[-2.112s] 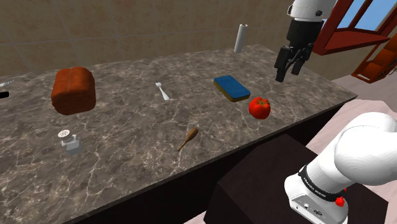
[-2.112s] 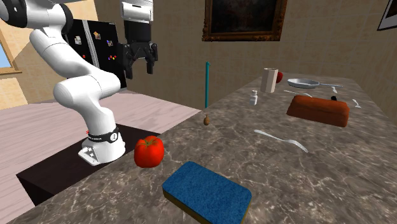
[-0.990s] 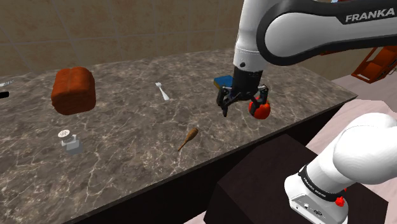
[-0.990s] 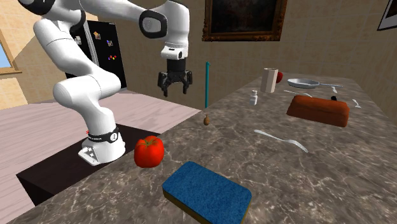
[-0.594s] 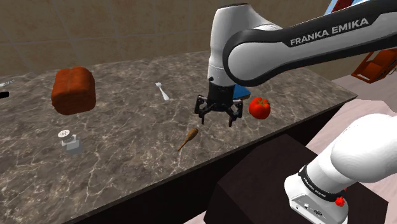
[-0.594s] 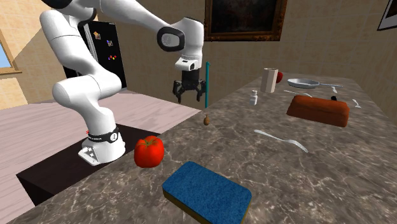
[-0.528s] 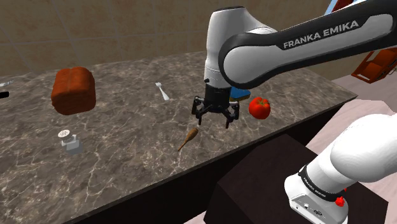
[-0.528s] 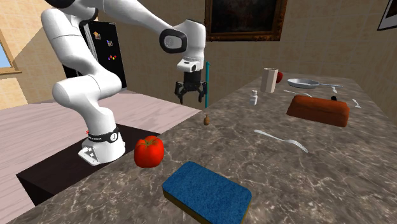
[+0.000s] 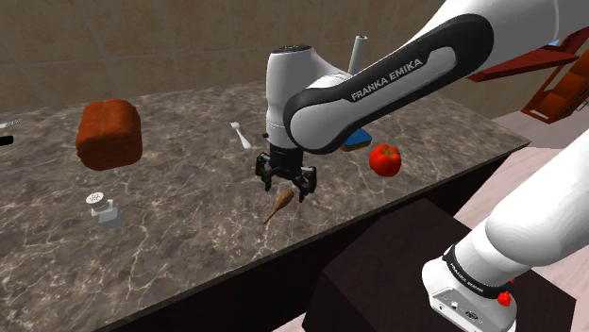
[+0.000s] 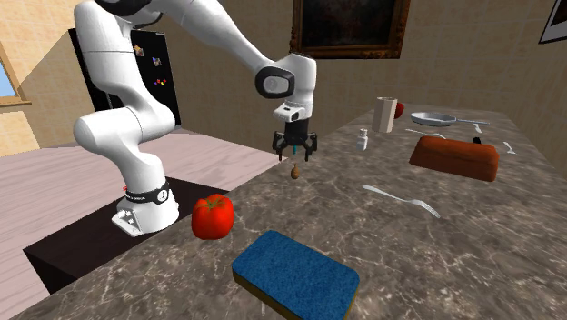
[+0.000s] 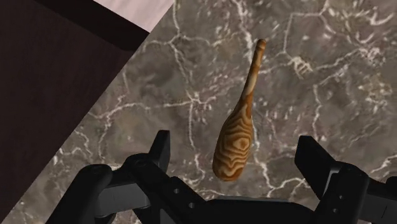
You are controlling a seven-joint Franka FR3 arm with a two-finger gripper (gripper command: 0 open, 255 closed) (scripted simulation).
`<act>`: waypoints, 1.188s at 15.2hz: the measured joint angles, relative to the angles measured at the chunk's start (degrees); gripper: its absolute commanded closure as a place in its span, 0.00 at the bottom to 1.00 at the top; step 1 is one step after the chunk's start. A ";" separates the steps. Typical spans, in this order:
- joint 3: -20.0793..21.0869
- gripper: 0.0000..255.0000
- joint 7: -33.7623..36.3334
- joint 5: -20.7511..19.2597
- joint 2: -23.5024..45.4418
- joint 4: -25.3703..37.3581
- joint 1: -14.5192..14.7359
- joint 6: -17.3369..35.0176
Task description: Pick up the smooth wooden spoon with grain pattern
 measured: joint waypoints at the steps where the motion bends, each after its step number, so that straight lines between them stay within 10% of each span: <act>1: 0.12 0.00 1.23 -0.98 1.30 0.28 0.00 0.85; 7: 0.05 0.00 4.32 -4.69 6.02 -0.69 0.37 5.68; 8: -0.02 1.00 4.53 -5.04 6.43 -0.70 0.41 6.02; 18: -0.06 1.00 4.65 -5.27 6.69 -0.77 0.42 6.32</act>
